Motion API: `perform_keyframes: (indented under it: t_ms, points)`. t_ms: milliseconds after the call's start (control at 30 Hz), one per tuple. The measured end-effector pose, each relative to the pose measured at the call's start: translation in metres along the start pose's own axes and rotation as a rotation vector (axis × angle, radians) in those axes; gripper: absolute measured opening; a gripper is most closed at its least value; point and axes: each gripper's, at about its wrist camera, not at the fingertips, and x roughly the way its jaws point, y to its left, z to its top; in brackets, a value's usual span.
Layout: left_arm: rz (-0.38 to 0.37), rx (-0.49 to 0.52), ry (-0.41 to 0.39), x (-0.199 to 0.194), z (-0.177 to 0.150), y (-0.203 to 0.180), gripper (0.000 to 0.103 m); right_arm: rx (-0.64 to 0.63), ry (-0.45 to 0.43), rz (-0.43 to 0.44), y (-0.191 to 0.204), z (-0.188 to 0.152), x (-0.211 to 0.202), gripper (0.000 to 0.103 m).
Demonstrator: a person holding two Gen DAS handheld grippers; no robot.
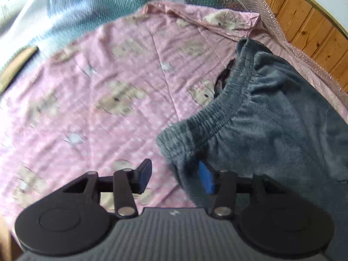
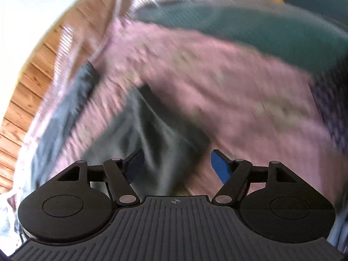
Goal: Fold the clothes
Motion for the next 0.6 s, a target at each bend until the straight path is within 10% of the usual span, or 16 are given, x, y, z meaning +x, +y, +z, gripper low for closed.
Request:
perform_keyframes:
  t_ms: [100, 133, 167, 200, 600]
  points:
    - [-0.021, 0.012, 0.006, 0.012, 0.006, -0.010, 0.039, -0.025, -0.019, 0.017, 0.004, -0.014, 0.018, 0.060]
    - [-0.015, 0.020, 0.000, 0.012, 0.009, -0.013, 0.026, -0.045, -0.027, 0.039, 0.009, -0.013, 0.022, 0.048]
    - [-0.021, 0.019, 0.000, 0.009, 0.013, -0.012, 0.007, -0.063, -0.025, 0.052, 0.016, -0.012, 0.025, 0.011]
    - [-0.034, 0.014, 0.005, 0.005, 0.018, -0.009, 0.007, -0.077, -0.009, 0.050, 0.024, -0.009, 0.027, 0.001]
    - [-0.046, 0.061, 0.116, 0.013, 0.003, 0.029, 0.014, -0.270, 0.036, -0.225, 0.041, -0.011, 0.019, 0.000]
